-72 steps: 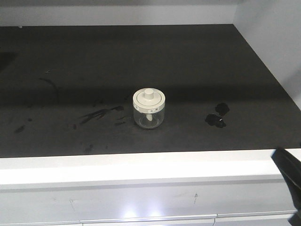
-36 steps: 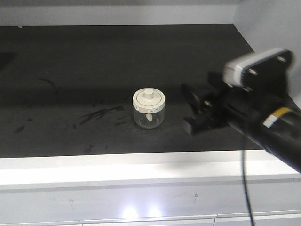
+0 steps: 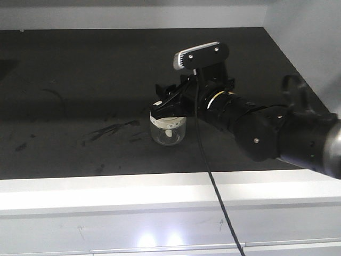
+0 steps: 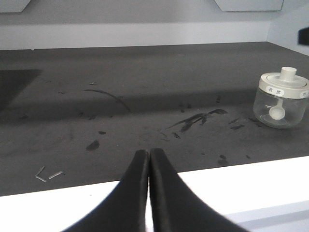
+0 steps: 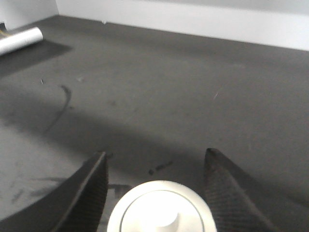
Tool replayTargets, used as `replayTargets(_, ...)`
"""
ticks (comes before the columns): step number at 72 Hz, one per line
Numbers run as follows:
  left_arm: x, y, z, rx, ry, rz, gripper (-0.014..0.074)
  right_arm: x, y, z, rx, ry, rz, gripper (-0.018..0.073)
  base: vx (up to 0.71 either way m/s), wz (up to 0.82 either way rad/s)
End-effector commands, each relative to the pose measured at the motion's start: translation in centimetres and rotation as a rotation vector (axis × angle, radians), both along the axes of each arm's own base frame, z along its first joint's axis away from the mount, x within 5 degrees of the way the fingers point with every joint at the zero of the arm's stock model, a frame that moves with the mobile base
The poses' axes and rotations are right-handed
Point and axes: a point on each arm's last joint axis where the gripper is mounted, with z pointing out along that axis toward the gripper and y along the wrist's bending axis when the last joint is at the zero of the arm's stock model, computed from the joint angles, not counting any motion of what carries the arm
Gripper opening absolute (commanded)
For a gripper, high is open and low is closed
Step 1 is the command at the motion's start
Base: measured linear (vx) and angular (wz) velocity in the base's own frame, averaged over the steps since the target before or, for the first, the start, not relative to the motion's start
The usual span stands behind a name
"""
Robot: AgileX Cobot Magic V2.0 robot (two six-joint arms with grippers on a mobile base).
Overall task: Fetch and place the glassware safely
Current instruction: 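Close the right gripper on the white lid of the glass jar, then lift the jar with the right gripper and pull it out of the cabinet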
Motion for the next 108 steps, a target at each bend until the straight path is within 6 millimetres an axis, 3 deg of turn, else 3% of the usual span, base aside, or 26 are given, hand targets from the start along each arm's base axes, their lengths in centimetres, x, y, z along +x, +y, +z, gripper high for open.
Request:
replayTargets(1, 0.0, 0.1, 1.6, -0.021, -0.096, 0.006, -0.0007, 0.4, 0.2, 2.4, 0.067, -0.144, 0.003, 0.0422, 0.00, 0.00)
replayTargets(23, 0.0, 0.1, 1.6, -0.021, -0.096, 0.006, -0.0007, 2.1, 1.2, -0.8, 0.083, -0.161, -0.013, 0.0417, 0.00, 0.00)
replayTargets(33, 0.0, 0.1, 1.6, -0.021, -0.096, 0.006, -0.0007, 2.6, 1.4, -2.4, 0.065, -0.124, -0.014, 0.0369, 0.00, 0.00)
replayTargets(41, 0.0, 0.1, 1.6, -0.021, -0.096, 0.006, -0.0007, 2.7, 1.5, -2.9, 0.053, -0.105, -0.013, 0.0259, 0.00, 0.00)
replayTargets(52, 0.0, 0.1, 1.6, -0.021, -0.096, 0.006, -0.0007, 2.6, 1.5, -3.1, 0.040, -0.081, -0.010, 0.0000, 0.00, 0.00)
replayTargets(54, 0.0, 0.1, 1.6, -0.021, -0.096, 0.006, -0.0007, 2.6, 1.5, -3.2, 0.039, -0.075, -0.010, -0.0015, 0.00, 0.00)
replayTargets(65, 0.0, 0.1, 1.6, -0.021, -0.096, 0.006, -0.0007, 2.1, 1.2, -1.8, 0.041, -0.079, -0.004, -0.0009, 0.00, 0.00)
replayTargets(84, 0.0, 0.1, 1.6, -0.021, -0.096, 0.006, -0.0007, -1.2, -0.6, 4.4, 0.054, -0.104, 0.018, -0.0001, 0.00, 0.00)
replayTargets(96, 0.0, 0.1, 1.6, -0.021, -0.096, 0.006, -0.0007, -4.7, -2.7, 7.1, 0.031, -0.185, 0.046, -0.0001, 0.00, 0.00)
replayTargets(108, 0.0, 0.1, 1.6, -0.021, -0.096, 0.006, -0.0007, -9.1, -5.6, 7.1, 0.056, -0.217, 0.042, -0.0001, 0.00, 0.00)
